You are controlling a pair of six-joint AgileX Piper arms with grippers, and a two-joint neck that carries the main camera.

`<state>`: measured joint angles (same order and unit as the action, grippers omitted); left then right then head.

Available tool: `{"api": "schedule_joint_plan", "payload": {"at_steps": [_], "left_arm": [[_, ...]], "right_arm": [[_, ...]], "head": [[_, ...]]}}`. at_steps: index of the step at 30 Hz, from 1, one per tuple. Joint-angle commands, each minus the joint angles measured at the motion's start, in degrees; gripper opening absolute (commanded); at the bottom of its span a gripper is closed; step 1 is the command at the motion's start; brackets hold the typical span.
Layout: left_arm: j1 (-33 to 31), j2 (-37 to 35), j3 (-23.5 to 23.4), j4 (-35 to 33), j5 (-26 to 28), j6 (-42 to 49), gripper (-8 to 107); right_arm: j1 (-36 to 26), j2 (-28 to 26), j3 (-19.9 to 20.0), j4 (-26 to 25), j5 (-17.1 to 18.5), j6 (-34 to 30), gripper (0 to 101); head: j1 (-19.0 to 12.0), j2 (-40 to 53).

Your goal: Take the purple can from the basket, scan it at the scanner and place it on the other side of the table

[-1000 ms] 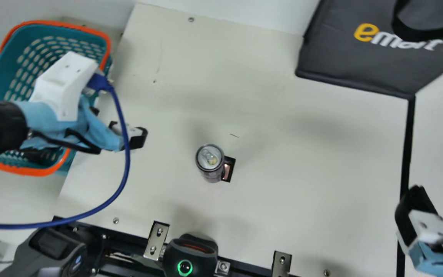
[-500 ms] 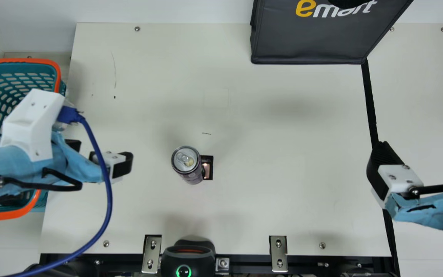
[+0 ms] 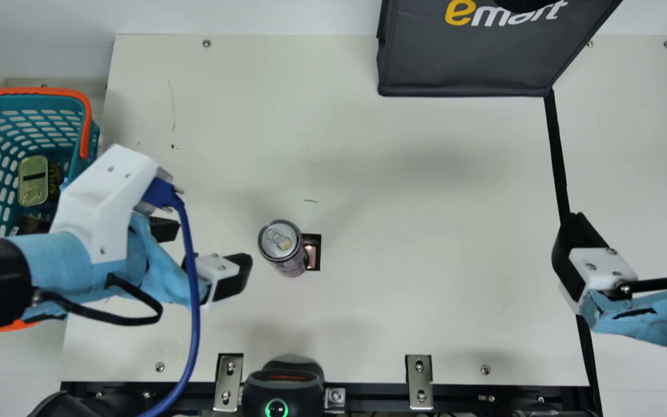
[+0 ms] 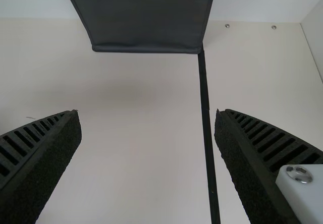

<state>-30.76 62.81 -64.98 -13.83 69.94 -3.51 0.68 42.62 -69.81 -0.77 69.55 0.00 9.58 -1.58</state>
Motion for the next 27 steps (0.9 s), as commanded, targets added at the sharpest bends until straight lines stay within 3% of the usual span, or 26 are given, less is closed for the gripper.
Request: {"api": "schedule_joint_plan", "payload": {"at_steps": [1,9,18,27], "left_arm": [[-2.0,0.3,-0.6,0.6,0.0,-0.3,90],[-10.2,1.3,0.9,6.5,-5.7,-3.1,90],[-18.3,2.2,7.8,14.9,-15.6,-7.7,90],[-21.9,4.0,13.7,21.0,-23.5,-11.7,90]], "right_arm": [[0.0,0.0,0.0,0.0,0.0,0.0,95],[0.0,0.0,0.0,0.0,0.0,0.0,95],[0.0,0.0,0.0,0.0,0.0,0.0,95],[0.0,0.0,0.0,0.0,0.0,0.0,95]], "head": [[-1.7,0.0],[-1.7,0.0],[-1.7,0.0],[-1.7,0.0]]}}
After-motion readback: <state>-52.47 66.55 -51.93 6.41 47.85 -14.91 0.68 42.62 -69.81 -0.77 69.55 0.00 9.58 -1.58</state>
